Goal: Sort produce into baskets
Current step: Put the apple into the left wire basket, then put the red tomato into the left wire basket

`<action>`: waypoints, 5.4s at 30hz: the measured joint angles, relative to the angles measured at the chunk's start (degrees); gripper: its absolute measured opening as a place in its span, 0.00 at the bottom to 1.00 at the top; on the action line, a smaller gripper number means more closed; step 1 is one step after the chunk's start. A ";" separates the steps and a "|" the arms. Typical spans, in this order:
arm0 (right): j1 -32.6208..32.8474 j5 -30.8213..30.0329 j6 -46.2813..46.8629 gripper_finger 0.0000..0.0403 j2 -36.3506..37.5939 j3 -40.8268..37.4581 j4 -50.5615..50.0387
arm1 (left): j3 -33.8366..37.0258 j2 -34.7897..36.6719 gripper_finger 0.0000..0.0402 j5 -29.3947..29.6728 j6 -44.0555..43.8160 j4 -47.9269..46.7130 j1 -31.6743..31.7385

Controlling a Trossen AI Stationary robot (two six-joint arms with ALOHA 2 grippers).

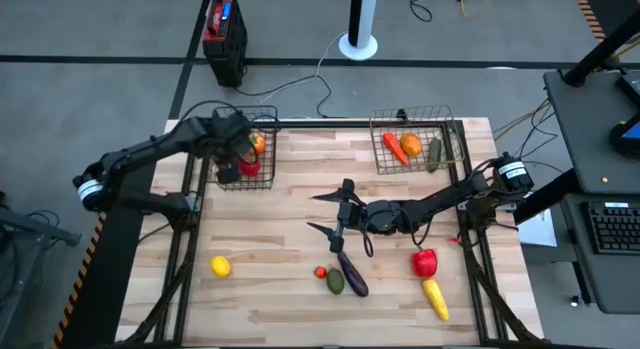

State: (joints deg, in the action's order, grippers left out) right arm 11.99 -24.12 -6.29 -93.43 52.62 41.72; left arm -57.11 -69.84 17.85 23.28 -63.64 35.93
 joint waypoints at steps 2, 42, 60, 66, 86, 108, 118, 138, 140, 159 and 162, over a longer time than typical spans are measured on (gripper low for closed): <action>0.00 -0.01 0.29 0.81 0.00 0.00 -0.75 | -0.60 -1.47 0.66 0.01 1.36 -0.43 -0.01; 0.00 0.02 1.38 0.81 -0.11 0.00 -2.55 | -1.96 -11.23 0.66 -3.59 7.31 -1.46 1.11; 0.00 0.04 1.23 0.81 -0.11 0.00 -2.59 | -1.57 -11.13 0.71 -3.39 4.10 -0.35 1.09; 0.00 0.04 1.25 0.81 -0.11 0.00 -2.58 | -1.57 -11.13 0.72 -3.37 2.86 -0.25 1.09; 0.00 0.04 1.32 0.81 -0.11 0.00 -2.54 | -1.57 -11.06 0.72 -3.37 -0.43 -0.74 1.09; -0.02 0.04 1.36 0.81 -0.11 0.00 -2.52 | -1.57 -11.06 0.86 -1.34 -0.95 -0.73 1.09; 0.00 0.04 1.38 0.81 -0.11 0.00 -2.52 | -3.13 -7.50 0.86 -2.74 -3.76 -0.39 0.72; 0.27 0.57 10.13 0.81 -0.42 18.22 -47.21 | -3.10 8.52 0.86 4.03 -31.60 7.81 -36.38; 0.66 0.59 12.20 0.81 -0.42 20.46 -53.46 | -3.10 7.63 0.86 6.97 -34.29 8.70 -42.61; 6.93 0.59 21.48 0.81 4.82 30.12 -86.00 | -3.08 -15.17 0.86 20.74 -37.80 34.78 -68.51; 6.91 0.68 22.16 0.81 7.59 29.91 -86.43 | -3.07 -19.44 0.86 21.25 -37.52 39.02 -68.46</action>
State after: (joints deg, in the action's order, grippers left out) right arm 18.90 -23.44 15.87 -85.83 82.54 -44.72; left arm -60.18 -89.28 39.10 -14.24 -24.62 -32.53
